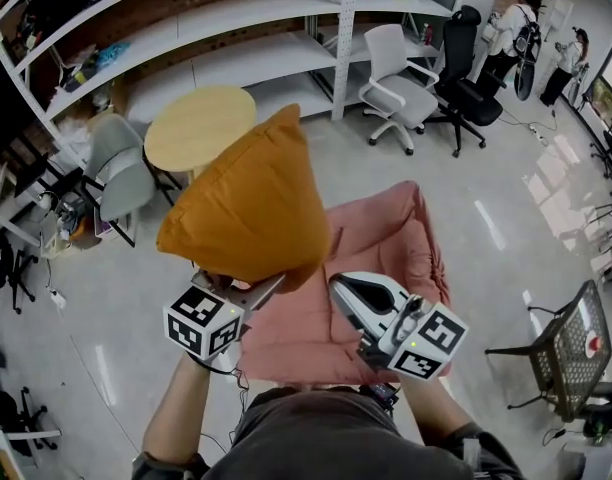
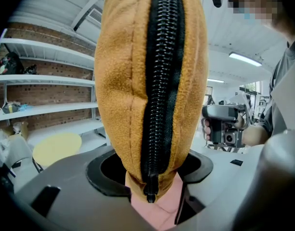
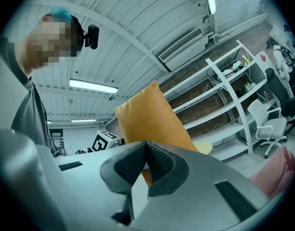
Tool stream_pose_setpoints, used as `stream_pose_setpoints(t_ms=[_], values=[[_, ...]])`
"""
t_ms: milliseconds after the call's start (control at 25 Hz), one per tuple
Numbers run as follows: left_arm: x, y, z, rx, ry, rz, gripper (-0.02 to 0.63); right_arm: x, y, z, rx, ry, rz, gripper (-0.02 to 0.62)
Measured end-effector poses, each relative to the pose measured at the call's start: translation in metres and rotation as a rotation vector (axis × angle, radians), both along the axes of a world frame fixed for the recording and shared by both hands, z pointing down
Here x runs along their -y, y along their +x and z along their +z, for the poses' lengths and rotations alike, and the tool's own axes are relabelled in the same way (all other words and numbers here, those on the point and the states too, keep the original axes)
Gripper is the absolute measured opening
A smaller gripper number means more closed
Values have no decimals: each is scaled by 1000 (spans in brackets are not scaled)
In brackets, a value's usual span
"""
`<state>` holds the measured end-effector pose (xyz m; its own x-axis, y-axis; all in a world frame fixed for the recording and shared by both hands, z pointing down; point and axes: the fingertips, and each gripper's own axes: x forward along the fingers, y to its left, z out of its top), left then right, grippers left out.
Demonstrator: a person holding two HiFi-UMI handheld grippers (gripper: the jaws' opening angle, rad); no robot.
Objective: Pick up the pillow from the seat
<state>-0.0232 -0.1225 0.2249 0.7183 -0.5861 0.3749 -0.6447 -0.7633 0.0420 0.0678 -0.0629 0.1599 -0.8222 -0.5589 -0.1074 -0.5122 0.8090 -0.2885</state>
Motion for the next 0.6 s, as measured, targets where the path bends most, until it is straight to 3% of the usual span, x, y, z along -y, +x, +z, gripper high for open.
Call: stream_pose_setpoints(t_ms=[600], values=[[-14,15,9,11,-14,-3,279,-13,11,8,-5,-19,-24,15]])
